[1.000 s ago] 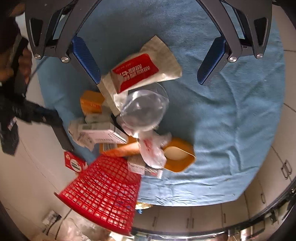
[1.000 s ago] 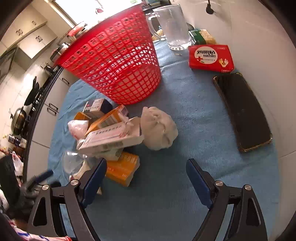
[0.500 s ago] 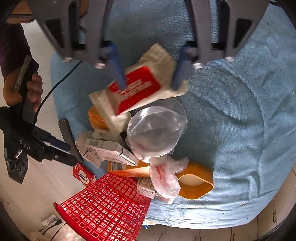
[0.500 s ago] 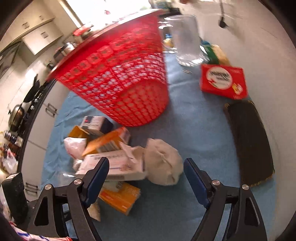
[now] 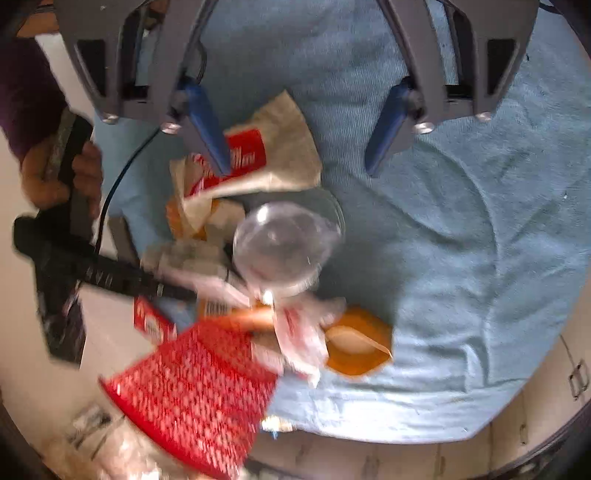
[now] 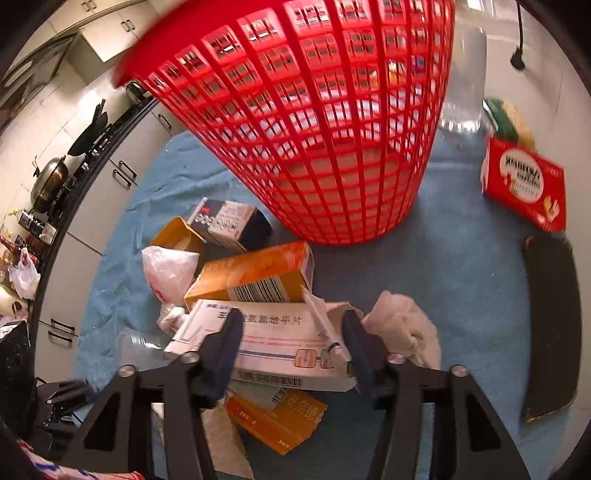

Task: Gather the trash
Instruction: 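Grasp the clear plastic lid with the left tool while the right tool grasps a white tube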

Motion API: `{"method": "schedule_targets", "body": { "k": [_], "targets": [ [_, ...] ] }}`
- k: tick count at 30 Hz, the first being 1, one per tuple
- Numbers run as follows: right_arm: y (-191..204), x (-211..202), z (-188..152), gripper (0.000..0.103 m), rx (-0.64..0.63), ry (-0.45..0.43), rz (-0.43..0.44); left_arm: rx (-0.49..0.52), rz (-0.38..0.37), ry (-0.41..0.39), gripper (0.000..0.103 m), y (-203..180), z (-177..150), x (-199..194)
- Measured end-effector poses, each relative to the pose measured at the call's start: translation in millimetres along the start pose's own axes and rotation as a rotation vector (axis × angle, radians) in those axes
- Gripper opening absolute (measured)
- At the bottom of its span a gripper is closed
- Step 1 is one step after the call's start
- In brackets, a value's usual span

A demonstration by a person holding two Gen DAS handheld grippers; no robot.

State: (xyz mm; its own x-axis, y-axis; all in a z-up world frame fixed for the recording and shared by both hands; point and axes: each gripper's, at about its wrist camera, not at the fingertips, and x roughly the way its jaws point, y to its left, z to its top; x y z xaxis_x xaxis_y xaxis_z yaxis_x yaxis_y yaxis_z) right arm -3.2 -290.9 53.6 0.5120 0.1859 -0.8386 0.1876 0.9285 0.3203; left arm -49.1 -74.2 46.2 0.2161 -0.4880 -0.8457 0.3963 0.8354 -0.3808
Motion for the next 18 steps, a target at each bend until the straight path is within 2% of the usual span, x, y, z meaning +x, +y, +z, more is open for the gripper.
{"method": "schedule_targets", "body": {
  "k": [2, 4, 8, 11, 14, 18],
  "targets": [
    [-3.4, 2.7, -1.9, 0.051, 0.021, 0.008, 0.002, -0.004, -0.008, 0.019, 0.075, 2.9, 5.1, 3.5],
    [-4.7, 3.8, -3.3, 0.045, 0.025, 0.015, 0.005, -0.016, -0.017, 0.017, 0.075, 4.9, 8.8, 2.9],
    [-5.9, 3.8, -2.9, 0.044, 0.025, 0.019, 0.003, -0.048, -0.030, -0.008, 0.075, 9.0, 23.2, 1.5],
    [-6.9, 4.2, -1.5, 0.044, 0.026, 0.020, 0.002, -0.049, -0.006, -0.051, 0.076, 6.9, 36.1, -2.4],
    [-7.5, 4.1, -1.5, 0.044, 0.026, 0.019, 0.004, 0.046, 0.052, -0.079, 0.084, -9.8, 45.0, 1.9],
    [-5.1, 5.4, -1.7, 0.048, 0.018, 0.020, 0.000, 0.206, 0.111, -0.023, 0.085, -30.2, 48.9, 22.1]
  ]
}}
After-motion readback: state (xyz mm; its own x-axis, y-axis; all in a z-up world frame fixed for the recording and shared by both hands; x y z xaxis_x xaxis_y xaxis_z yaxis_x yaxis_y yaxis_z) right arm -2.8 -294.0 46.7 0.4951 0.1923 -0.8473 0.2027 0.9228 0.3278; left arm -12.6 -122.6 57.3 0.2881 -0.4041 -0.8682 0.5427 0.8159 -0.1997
